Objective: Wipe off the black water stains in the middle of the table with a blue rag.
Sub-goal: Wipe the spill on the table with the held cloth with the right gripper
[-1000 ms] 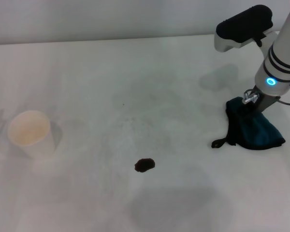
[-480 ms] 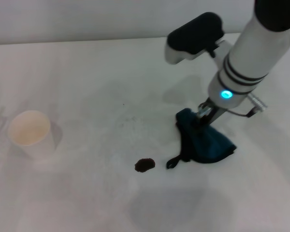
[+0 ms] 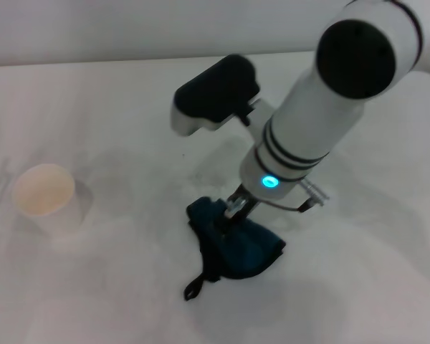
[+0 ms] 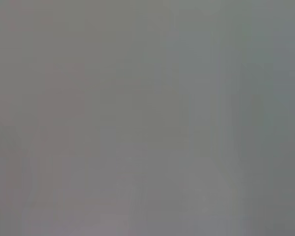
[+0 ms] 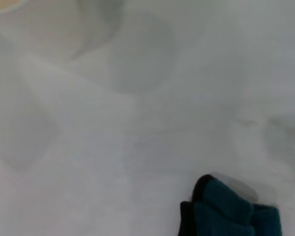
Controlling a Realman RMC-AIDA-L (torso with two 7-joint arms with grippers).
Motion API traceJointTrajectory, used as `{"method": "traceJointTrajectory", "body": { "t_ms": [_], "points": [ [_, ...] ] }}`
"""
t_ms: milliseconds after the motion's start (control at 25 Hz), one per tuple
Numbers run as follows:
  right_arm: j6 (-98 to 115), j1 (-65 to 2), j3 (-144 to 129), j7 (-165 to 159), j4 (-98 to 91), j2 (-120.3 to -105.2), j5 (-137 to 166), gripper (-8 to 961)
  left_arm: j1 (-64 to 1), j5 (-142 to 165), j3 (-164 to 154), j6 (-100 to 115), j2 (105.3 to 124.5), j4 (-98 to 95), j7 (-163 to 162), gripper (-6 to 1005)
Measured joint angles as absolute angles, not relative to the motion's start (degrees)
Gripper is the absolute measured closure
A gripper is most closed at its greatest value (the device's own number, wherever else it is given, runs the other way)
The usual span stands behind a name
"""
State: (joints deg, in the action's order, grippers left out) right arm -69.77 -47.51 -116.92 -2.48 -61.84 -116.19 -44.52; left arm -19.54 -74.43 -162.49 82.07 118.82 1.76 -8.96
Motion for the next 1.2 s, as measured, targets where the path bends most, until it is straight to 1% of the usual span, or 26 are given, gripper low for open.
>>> {"method": "traceJointTrajectory", "body": {
  "t_ms": [520,880,1200],
  "points": [
    [-60.25,-51.12,-126.51,-2.48,-58.66,-116.19,-54.8,857,-20.02,-74.09,-162.69,80.7,118.92,1.56,-8.96,122],
    [-60.55,-52.46,-125.72,-2.97,-55.17,-116.19,-53.02,862,-19.75,-74.1,-162.6,80.59,118.9,1.65,-8.96,123],
    [-67.69,-52.38,-119.34,-4.62,-55.13,-116.13,-42.94,862,-19.64,-74.43,-162.33,79.77,118.82,1.92,-8.96,122]
  ]
}}
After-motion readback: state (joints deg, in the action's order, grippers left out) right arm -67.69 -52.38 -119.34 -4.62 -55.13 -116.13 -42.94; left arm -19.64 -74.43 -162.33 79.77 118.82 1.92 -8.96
